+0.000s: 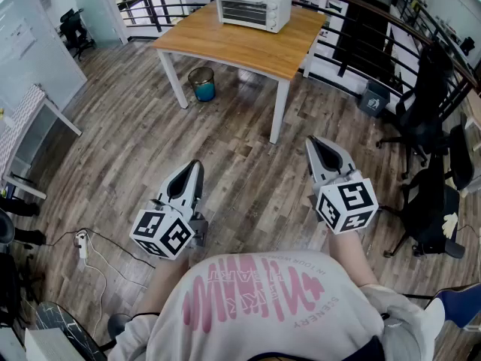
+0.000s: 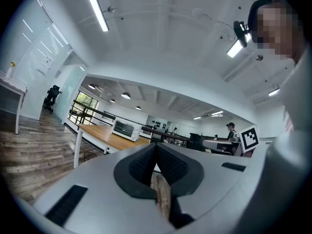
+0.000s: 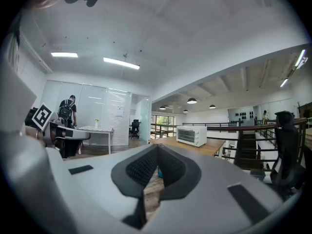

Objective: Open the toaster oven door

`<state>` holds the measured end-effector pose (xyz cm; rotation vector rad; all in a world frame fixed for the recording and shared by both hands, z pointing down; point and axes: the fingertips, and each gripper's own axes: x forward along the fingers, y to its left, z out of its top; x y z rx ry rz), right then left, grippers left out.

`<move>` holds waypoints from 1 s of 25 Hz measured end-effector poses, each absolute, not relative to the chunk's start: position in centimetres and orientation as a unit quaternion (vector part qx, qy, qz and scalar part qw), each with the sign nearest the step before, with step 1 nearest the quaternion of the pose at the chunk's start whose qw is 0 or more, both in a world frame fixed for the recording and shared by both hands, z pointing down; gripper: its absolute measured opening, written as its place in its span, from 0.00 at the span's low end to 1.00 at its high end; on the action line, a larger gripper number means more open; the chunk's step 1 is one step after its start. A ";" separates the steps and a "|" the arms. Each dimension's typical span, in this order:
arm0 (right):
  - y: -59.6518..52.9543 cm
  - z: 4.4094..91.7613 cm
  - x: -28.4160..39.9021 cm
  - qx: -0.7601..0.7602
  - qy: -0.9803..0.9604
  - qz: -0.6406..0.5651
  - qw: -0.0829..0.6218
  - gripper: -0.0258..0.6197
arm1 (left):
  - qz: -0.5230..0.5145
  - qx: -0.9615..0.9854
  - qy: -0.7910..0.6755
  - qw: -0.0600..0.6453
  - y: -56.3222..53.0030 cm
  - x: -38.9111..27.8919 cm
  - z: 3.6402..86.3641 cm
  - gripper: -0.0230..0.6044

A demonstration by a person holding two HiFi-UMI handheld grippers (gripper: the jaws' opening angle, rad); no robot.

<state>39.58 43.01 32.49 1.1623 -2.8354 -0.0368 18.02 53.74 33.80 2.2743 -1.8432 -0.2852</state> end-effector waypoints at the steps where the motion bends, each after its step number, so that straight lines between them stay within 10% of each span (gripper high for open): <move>1: 43.0 32.5 39.4 0.378 -0.925 -0.013 0.039 0.05 | -0.097 0.769 -0.624 0.100 53.8 17.9 33.7 0.07; 25: 38.7 35.9 36.4 0.367 -0.928 0.042 0.050 0.05 | -0.110 0.764 -0.617 0.155 49.7 16.2 37.6 0.07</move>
